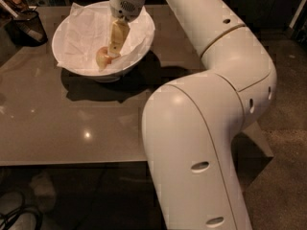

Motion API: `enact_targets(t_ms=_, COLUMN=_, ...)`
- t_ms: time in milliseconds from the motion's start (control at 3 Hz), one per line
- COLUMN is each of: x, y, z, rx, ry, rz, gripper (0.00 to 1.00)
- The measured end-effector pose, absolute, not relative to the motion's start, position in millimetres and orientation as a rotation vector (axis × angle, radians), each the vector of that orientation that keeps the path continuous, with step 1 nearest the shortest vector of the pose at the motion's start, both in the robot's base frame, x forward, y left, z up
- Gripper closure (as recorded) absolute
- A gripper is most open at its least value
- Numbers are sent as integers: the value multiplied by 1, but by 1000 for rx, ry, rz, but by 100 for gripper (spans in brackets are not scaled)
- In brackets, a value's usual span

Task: Pick apple from white bowl

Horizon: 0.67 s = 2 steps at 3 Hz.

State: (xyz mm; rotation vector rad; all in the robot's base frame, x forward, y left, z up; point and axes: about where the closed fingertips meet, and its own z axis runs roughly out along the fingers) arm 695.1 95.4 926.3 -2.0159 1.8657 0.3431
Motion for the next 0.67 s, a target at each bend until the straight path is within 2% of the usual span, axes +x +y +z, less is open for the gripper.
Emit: enact_targets(t_ms=667, x=699, y=96, z=912, rx=-2029, ry=1891, rz=347, gripper=25)
